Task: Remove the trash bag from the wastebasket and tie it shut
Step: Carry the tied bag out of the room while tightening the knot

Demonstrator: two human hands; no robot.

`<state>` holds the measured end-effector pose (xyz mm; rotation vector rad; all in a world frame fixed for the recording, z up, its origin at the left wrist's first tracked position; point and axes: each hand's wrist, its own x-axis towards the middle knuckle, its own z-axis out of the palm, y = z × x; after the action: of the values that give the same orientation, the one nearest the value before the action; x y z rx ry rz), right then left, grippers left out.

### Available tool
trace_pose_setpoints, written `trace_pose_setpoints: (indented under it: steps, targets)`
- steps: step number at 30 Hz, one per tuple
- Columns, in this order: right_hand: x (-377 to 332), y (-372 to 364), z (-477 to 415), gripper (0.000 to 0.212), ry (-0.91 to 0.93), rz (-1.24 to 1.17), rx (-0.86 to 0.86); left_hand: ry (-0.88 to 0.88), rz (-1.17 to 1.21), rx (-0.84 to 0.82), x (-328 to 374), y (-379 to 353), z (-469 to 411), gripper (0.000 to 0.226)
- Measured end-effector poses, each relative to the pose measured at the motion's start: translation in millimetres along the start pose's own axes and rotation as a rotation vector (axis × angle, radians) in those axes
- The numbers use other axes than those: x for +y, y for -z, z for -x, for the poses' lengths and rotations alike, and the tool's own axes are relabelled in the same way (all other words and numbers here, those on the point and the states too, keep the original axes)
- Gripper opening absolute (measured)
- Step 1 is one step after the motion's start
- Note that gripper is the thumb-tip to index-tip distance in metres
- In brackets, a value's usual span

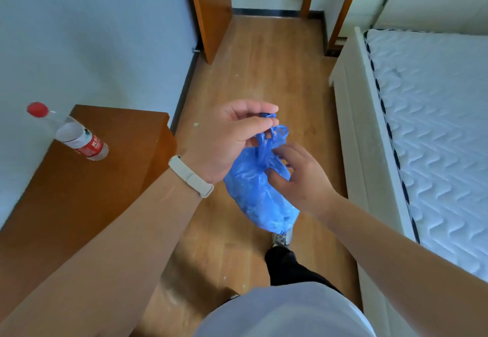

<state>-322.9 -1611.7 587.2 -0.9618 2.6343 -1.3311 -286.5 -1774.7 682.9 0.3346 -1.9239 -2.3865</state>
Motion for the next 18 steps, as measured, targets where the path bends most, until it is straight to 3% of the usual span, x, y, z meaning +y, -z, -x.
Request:
trace_pose_setpoints:
  steps: [13,18]
  targets:
    - [114.2,76.7,-161.9,0.033,-0.025,-0.009,-0.033,0.051,-0.132,-0.038,19.3,-74.3,-200.6,0.018]
    - [128.0,95.1,-211.0,0.020,0.014,0.017,0.066,0.031,-0.088,-0.064,32.0,-76.2,-252.1,0.019]
